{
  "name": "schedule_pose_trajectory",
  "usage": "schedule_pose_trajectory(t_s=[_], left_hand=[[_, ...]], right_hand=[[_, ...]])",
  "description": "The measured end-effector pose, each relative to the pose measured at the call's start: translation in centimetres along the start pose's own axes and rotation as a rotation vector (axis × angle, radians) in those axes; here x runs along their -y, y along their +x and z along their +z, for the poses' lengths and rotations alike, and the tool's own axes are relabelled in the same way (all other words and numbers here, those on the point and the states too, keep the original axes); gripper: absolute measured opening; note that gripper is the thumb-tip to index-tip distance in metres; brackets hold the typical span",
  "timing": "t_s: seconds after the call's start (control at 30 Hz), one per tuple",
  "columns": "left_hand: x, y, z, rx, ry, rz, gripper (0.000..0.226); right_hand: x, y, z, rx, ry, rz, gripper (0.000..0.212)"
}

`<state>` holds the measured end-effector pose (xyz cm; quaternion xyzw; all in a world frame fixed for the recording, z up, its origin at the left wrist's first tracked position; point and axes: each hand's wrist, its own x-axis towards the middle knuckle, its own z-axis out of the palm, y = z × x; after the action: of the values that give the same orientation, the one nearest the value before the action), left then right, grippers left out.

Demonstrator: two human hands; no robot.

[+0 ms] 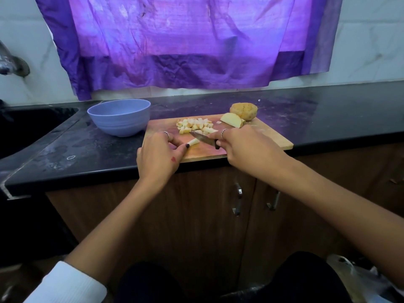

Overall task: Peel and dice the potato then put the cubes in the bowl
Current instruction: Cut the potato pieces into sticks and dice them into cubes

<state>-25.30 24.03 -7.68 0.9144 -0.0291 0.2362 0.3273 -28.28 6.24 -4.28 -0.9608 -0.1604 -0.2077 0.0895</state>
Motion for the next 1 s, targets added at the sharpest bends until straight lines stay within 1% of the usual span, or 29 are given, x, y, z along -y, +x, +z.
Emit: schedule_pose_trajectory(t_s=[0.07,0.17,0.27,0.5,0.63,0.7,0.77,0.83,0.9,1.0], left_hand=[[0.0,0.1,0.0,0.004,-0.003,-0.003,0.024],[-0.1,0.1,-0.1,0.016,-0.004,-0.002,0.015],[0.0,0.1,-0.1,0.018,-0.015,-0.012,0.014],[0.0,0.1,0.1,0.002,-0.012,-0.012,0.018],[-0.1,0.1,0.0,0.001,0.004,-0.031,0.025],[-0.1,0.0,-0.1,0.001,0.0,-0.037,0.026],[-0.3,-0.1,-0.2,0.0,-0.001,-0.045,0.027],[-0.5,-0.3,-0.2,0.003,0.005,-0.045,0.031],[-0.6,-0.3,-0.3,0.001,0.009,-0.043,0.033],[-0.5,-0.2,-0.2,0.002,0.008,-0.051,0.026]], right_hand=[[0.0,0.2,0.3,-0.006,-0.017,0.002,0.037],[0.1,0.4,0.7,-0.007,-0.01,-0.009,0.032],[0.2,0.8,0.8,0.013,0.025,-0.024,0.033],[-0.2,1.8,1.6,0.109,0.02,-0.031,0.033],[0.1,1.5,1.2,0.145,-0.01,-0.05,0.034],[0.3,1.1,0.9,0.114,-0.087,-0.066,0.039],[0.4,0.6,0.8,0.038,-0.132,-0.05,0.043],[0.4,0.3,1.0,-0.01,-0.03,0.0,0.04],[0.5,0.2,1.1,-0.007,0.115,0.042,0.037],[0.5,0.1,1.2,0.025,0.15,0.042,0.037]])
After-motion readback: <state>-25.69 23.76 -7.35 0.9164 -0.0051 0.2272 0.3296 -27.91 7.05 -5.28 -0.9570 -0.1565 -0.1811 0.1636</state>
